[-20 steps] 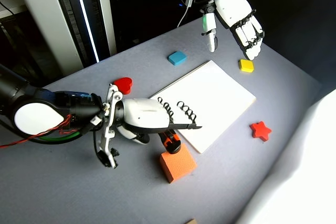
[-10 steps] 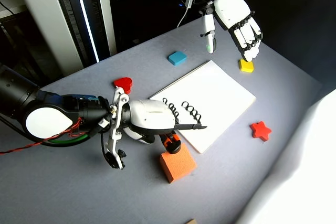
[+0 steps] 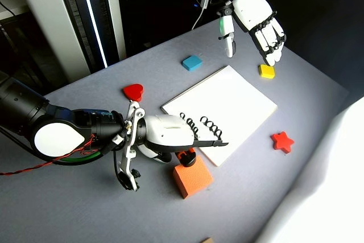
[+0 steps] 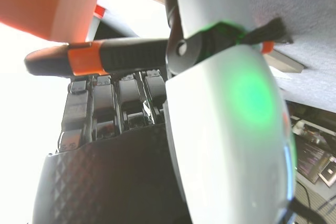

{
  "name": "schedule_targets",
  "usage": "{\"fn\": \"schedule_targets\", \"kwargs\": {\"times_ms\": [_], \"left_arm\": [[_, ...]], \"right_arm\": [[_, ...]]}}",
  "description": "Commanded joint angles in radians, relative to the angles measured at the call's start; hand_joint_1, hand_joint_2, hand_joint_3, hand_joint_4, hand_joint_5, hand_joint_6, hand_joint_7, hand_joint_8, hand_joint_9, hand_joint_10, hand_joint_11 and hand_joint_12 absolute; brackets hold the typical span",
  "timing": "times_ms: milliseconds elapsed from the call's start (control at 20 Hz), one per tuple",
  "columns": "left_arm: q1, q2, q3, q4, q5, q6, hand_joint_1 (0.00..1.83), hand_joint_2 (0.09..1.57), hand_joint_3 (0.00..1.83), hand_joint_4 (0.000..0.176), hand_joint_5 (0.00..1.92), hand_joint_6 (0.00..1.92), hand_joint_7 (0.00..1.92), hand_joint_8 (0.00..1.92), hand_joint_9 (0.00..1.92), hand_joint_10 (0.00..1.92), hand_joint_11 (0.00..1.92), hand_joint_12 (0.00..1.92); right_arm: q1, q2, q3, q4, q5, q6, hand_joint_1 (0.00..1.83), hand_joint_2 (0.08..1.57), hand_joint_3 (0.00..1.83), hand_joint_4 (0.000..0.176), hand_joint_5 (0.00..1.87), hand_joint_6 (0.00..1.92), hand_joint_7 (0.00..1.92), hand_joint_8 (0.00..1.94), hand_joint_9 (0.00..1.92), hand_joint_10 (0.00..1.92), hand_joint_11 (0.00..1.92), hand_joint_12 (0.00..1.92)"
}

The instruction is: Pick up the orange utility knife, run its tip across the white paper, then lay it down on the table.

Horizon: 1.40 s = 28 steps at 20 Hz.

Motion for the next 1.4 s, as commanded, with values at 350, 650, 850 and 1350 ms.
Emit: {"fn": "schedule_targets", "kwargs": {"times_ms": [350,650,850,1350], "left_arm": [[-0.001,-0.001,0.011,0.065,-0.083,0.002,0.17,1.29,0.0,0.059,0.06,0.0,0.13,0.0,0.19,0.0,0.0,0.78],[0.0,-0.001,0.014,0.065,-0.085,0.002,0.19,1.28,0.0,0.049,0.1,0.01,0.18,0.01,0.23,0.01,0.0,0.85],[0.001,-0.001,0.015,0.065,-0.085,0.002,0.18,1.29,0.0,0.048,0.1,0.0,0.2,0.0,0.24,0.01,0.0,0.86],[0.003,-0.001,0.015,0.065,-0.086,0.001,0.19,1.28,0.0,0.043,0.12,0.0,0.19,0.0,0.29,0.01,0.0,0.99]], "right_arm": [[0.008,-0.012,0.003,0.006,0.055,0.008,1.09,1.01,0.02,0.0,0.0,0.0,0.0,0.0,0.0,0.0,0.0,0.0],[0.015,-0.009,0.004,-0.003,0.059,0.017,1.08,1.05,0.01,0.0,0.08,0.01,0.14,0.02,0.13,0.01,0.0,0.24],[0.011,-0.016,0.006,-0.003,0.059,0.017,1.06,1.0,0.0,0.0,0.35,0.07,0.48,0.14,0.39,0.43,0.0,1.2],[0.005,-0.045,0.027,-0.003,0.055,0.018,1.2,0.93,0.0,0.0,0.59,1.86,0.78,1.94,0.83,1.92,0.72,1.92]]}}
